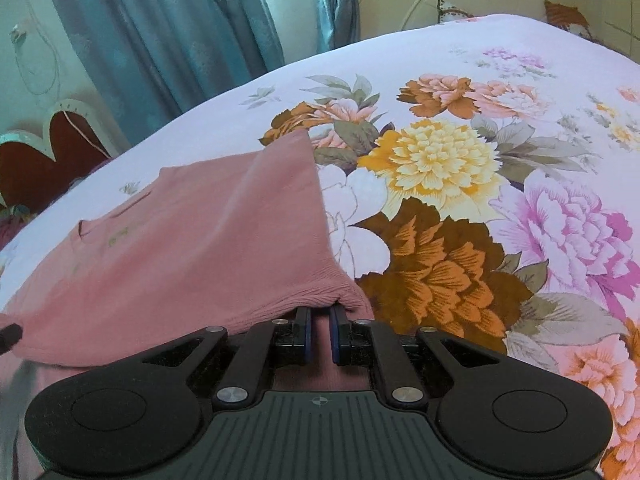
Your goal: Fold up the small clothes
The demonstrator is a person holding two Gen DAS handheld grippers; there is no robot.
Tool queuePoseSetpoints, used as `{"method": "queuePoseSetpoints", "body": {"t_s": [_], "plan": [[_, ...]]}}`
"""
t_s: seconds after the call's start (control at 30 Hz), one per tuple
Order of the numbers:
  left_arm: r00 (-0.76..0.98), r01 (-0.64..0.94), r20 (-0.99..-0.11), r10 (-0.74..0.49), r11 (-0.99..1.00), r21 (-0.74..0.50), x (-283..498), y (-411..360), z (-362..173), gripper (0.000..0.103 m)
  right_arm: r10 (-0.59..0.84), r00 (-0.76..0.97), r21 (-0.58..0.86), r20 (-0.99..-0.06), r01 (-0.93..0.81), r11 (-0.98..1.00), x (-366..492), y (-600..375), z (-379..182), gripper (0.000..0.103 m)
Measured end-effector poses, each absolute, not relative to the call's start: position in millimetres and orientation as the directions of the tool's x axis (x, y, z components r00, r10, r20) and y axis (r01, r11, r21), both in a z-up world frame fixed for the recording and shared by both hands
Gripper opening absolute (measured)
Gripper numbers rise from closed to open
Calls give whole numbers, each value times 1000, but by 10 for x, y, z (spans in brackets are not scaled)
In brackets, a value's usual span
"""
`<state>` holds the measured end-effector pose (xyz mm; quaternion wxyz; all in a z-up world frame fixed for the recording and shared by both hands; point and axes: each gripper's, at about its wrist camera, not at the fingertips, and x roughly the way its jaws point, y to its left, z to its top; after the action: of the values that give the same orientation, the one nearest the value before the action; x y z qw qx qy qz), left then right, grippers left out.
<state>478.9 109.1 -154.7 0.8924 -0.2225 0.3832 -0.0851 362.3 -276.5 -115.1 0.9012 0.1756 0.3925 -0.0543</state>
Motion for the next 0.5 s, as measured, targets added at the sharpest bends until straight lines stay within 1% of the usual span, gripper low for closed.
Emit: {"method": "queuePoseSetpoints", "body": {"t_s": [0.03, 0.07, 0.1, 0.13, 0.17, 0.23, 0.27, 0.3, 0.37, 0.4, 0.43, 0.47, 0.5], "plan": [[681, -17, -657, -323, 890, -456, 4790, 1085, -1557, 20, 45, 684, 272, -729, 228, 935, 3624, -2764, -1147, 9], [671, -24, -673, -312, 897, -441, 4793, 1083, -1574, 41, 55, 679, 272, -732, 216, 938, 3636, -2768, -1143, 9], [676, -35, -678, -288, 907, -420, 4767, 1105, -1563, 52, 79, 668, 272, -740, 191, 943, 3641, -2768, -1124, 9], [697, -36, -666, -266, 914, -404, 4746, 1122, -1540, 68, 94, 659, 268, -747, 169, 949, 3639, -2767, -1102, 9], [721, -34, -648, -247, 920, -389, 4728, 1142, -1510, 70, 101, 653, 257, -751, 148, 955, 3619, -2763, -1063, 9], [738, -31, -629, -245, 918, -394, 4746, 1260, -1454, 69, 109, 660, 241, -743, 113, 964, 3547, -2775, -954, 9], [732, -28, -629, -261, 911, -410, 4820, 1315, -1465, 67, 117, 671, 249, -732, 104, 963, 3516, -2798, -895, 10], [722, -30, -638, -270, 908, -418, 4908, 1339, -1483, 63, 123, 682, 257, -721, 98, 961, 3512, -2823, -843, 10], [700, -24, -652, -291, 903, -428, 5136, 1377, -1534, 58, 115, 700, 247, -705, 90, 965, 3617, -2855, -783, 10], [684, -20, -664, -302, 902, -431, 5252, 1372, -1573, 54, 104, 704, 241, -703, 97, 966, 3709, -2873, -774, 17], [663, -15, -680, -313, 902, -431, 5363, 1350, -1620, 51, 97, 711, 242, -696, 106, 964, 3816, -2899, -769, 30], [653, -5, -686, -322, 903, -429, 5443, 1337, -1653, 45, 96, 725, 249, -682, 106, 963, 3933, -2930, -765, 71], [656, 2, -682, -324, 904, -427, 5480, 1316, -1672, 38, 85, 743, 247, -664, 111, 963, 4029, -2950, -766, 83]]}}
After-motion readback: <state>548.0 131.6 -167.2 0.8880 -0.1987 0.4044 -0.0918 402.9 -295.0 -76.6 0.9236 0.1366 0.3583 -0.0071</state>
